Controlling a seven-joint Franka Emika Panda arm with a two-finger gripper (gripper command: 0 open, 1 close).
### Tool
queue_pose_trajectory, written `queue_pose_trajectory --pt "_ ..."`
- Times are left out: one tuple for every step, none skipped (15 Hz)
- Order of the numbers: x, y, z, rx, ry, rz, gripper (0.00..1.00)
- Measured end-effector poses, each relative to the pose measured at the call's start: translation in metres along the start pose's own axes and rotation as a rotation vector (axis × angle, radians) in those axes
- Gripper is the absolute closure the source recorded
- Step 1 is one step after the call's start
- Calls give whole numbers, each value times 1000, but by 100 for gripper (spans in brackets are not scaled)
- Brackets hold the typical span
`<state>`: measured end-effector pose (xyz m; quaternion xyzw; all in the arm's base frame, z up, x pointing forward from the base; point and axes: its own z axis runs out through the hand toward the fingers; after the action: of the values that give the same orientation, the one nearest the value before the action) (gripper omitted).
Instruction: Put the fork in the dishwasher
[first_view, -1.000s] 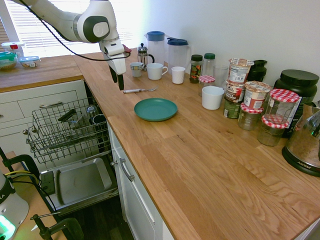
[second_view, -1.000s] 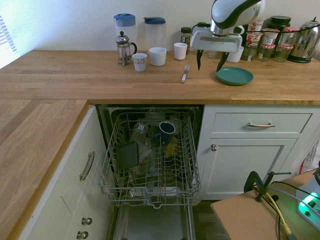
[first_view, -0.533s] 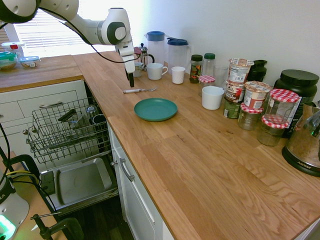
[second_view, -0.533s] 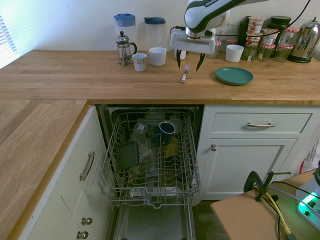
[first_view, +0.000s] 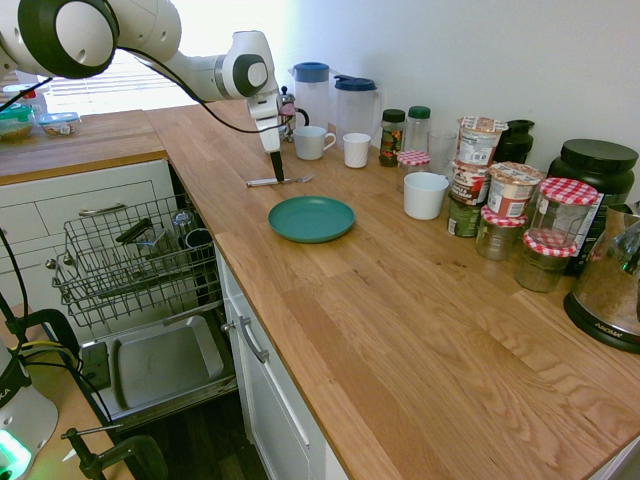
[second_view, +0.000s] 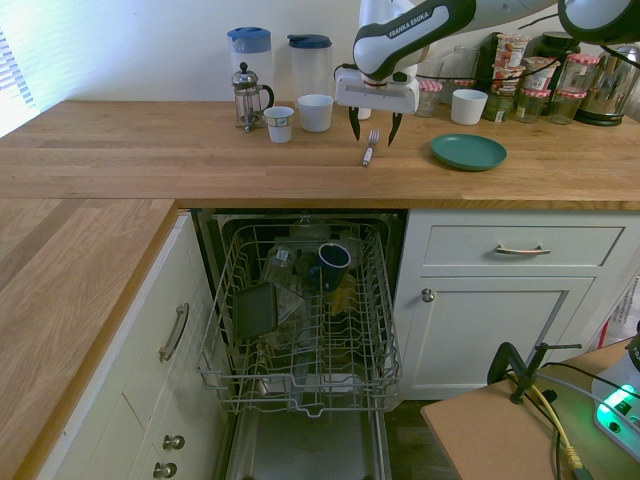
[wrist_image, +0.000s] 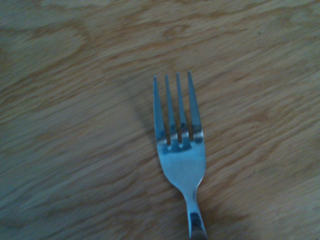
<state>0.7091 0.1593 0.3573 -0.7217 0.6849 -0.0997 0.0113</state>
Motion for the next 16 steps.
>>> queue_pose_trajectory --pt "1 -3 5 -6 -1 4 0" --pt "-1 -5 9 -12 0 5 0" --pt "-2 -6 12 -18 0 5 0" --pt "-4 -8 14 -25 -1 5 0" --pt "-4 -8 17 -31 -1 4 100" --pt "-5 -8 18 -33 -3 1 100" --pt "-5 -9 19 -35 -7 0 100" --pt "-5 -9 19 -36 -11 0 100" --pt "-4 -9 19 -37 -15 2 100" --pt "-4 -9 19 -38 -19 1 100" --pt "-4 -9 19 -39 -21 0 100" --pt "-5 -8 19 -40 -25 0 100" --pt "-6 -8 19 -41 -30 -1 100" --pt "-7 -8 19 -43 -37 -1 100" --pt "-7 -8 19 -44 -41 -1 100" --pt "-8 -8 19 -45 -46 -1 100"
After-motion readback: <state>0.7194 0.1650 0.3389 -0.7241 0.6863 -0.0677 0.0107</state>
